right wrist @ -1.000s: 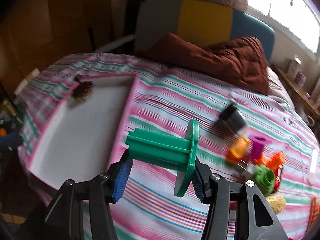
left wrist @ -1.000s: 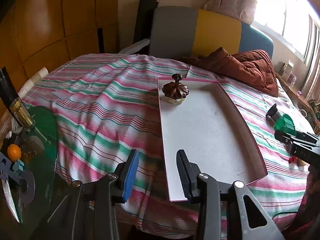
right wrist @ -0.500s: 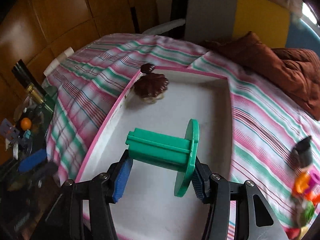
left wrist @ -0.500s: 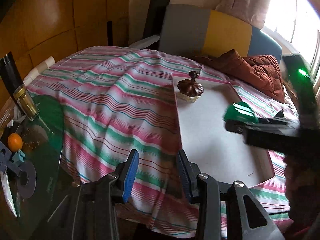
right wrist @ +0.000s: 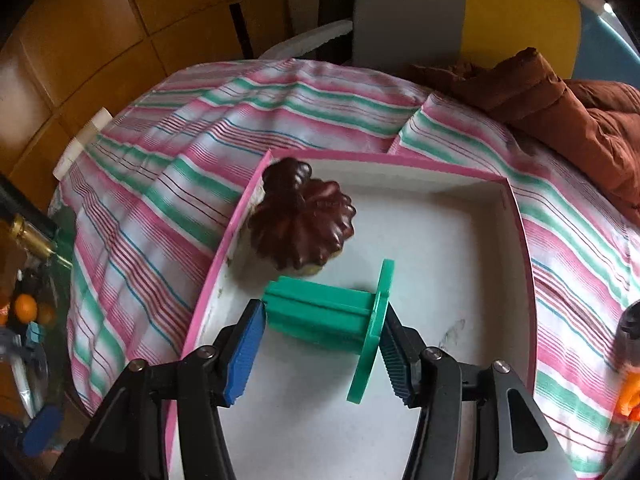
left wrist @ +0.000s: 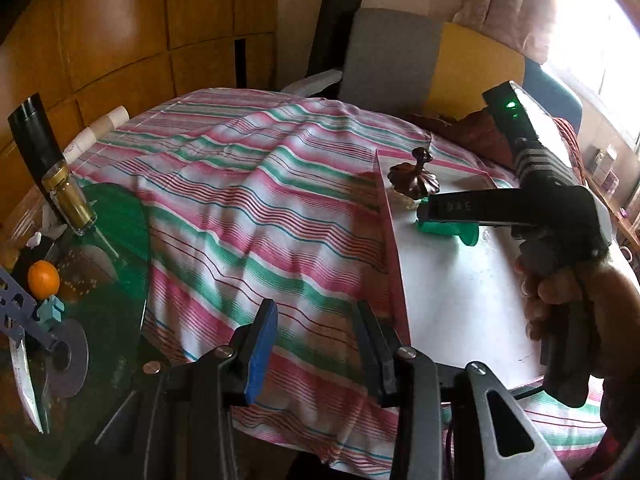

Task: Organize rigid objects
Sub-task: 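Carry the green spool to the tray beside the knob and open the right gripper, then move the left gripper to the black-and-clear cup and grasp it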

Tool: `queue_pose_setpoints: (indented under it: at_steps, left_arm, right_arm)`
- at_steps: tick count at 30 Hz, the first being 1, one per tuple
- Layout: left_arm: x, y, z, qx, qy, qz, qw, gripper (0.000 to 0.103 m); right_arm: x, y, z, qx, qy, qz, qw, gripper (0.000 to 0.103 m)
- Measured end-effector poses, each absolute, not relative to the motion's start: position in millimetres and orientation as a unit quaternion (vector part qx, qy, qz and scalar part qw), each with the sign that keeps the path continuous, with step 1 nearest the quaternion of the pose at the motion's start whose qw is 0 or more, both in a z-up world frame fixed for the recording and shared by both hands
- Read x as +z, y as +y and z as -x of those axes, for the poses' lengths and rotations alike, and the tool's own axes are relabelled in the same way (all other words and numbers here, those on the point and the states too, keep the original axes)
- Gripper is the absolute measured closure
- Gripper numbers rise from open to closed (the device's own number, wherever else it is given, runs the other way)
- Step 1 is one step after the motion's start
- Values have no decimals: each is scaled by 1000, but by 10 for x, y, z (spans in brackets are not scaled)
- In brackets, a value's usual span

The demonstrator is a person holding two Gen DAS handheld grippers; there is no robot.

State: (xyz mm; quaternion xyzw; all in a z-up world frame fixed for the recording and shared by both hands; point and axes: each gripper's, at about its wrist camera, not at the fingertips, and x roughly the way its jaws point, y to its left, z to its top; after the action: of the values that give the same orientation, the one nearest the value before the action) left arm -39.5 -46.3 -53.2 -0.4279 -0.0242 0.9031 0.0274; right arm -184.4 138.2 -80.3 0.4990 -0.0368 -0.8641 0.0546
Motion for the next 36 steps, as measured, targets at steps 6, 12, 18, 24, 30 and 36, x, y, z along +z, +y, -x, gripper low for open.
queue_pose_setpoints:
  at_steps: [6,12,18,24,30,36]
  left_arm:
    - [-525,-449,368,903,-24,427,28,64]
    - [-482,-399,326,906,-19,422,34,64]
    - [-443,-336,286,907,-13,419,41,64]
    - [-398,-237,241,909,-1,415,51,64]
    - [-344,-117,209,911,10,409,57,64]
    - [-338,10,195,909,21,410,68,64]
  right_arm:
    - [-706,1434,1673,-875,-37,-480,57,37]
    - [-559,1464,1405,-890,-33,-451,56,33]
    - [-452,1557,1034,-904,-20,-425,45,30]
    - [-374,1740,691,-914,-11,-406,28,25]
    - [-308,1979,411,-920,3,-392,6,21]
    - [-285,2284,163,-921,10,-389,-21,20]
